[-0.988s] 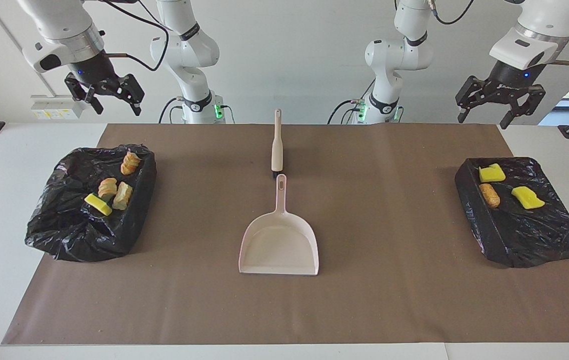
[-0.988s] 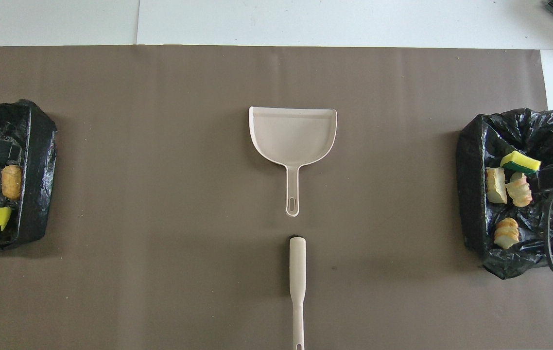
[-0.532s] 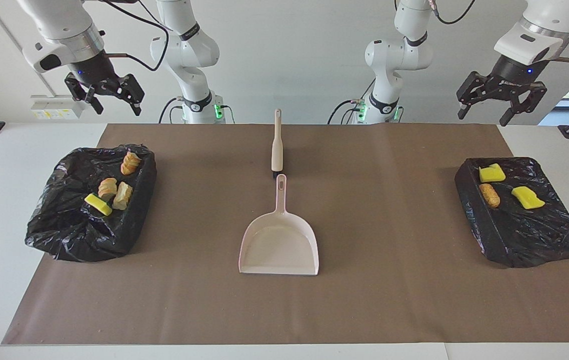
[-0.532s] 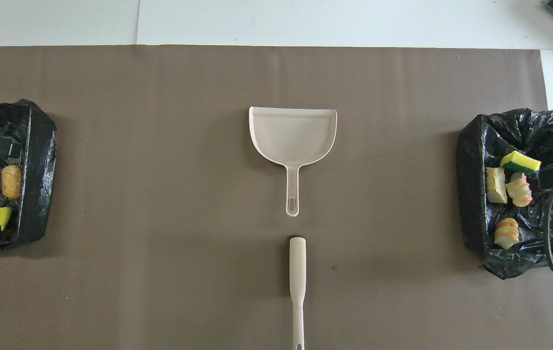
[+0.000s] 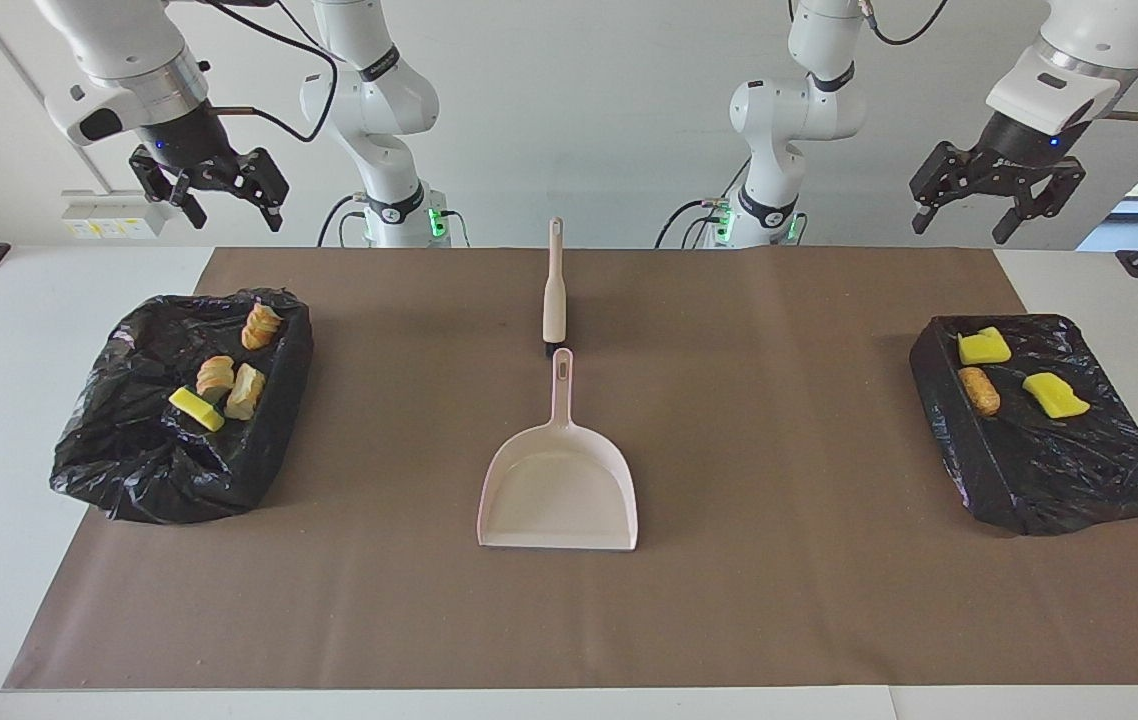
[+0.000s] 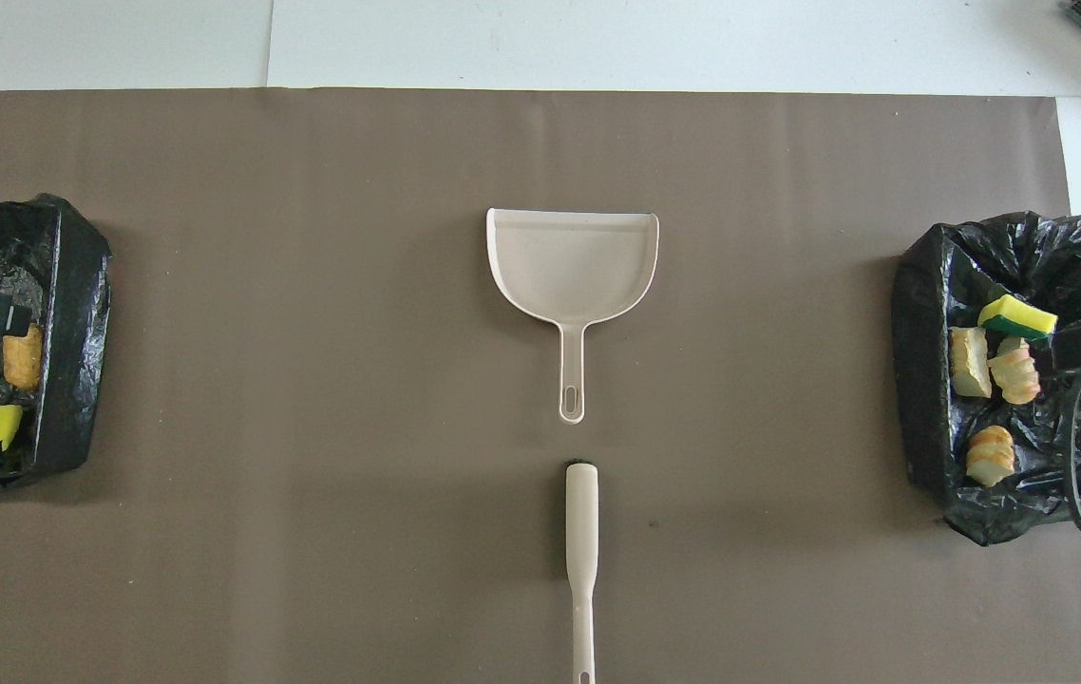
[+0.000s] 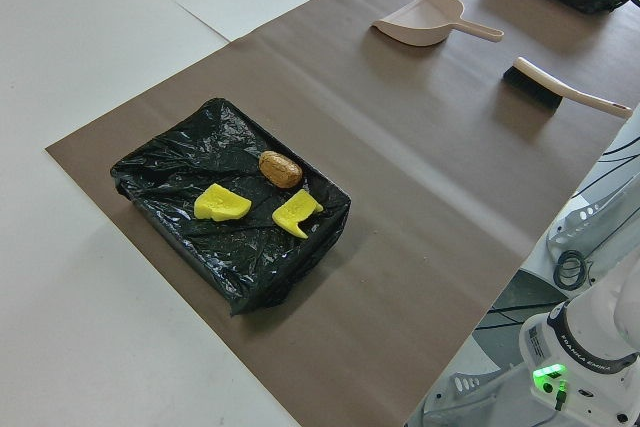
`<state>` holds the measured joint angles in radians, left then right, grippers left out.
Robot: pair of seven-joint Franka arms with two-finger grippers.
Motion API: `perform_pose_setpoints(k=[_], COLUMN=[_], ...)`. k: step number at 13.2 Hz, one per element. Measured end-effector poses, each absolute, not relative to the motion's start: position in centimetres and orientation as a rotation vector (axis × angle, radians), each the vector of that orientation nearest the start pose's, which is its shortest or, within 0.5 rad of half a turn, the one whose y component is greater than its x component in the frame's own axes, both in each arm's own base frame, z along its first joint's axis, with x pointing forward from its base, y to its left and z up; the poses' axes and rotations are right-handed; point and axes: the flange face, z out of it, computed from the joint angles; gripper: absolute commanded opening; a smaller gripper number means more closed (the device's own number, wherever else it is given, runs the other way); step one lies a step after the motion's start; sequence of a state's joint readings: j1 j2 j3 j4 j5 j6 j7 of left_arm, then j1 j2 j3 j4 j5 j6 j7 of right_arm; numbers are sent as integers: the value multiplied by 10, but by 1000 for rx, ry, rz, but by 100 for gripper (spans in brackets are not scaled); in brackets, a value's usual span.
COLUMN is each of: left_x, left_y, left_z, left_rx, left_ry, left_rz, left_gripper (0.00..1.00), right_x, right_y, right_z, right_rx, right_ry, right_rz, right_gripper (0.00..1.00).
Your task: Sweep and dump trash in bin
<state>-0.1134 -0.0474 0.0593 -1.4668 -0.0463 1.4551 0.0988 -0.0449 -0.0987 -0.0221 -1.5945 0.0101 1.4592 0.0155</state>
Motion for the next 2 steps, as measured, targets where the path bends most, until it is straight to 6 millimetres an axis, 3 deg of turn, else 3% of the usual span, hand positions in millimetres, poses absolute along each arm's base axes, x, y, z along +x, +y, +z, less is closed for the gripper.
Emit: perform_pose_setpoints(k=[2], left_x=[521], left_y=[-35], left_z=[687], left_rx=[-3176], left_ry=[224], left_rz=[-48], left_gripper=[100], right_x=[511], right_y=[-34], right_z=[656], right_rx=[-3125], right_ry=[127], right_rz=[57], right_gripper=[100])
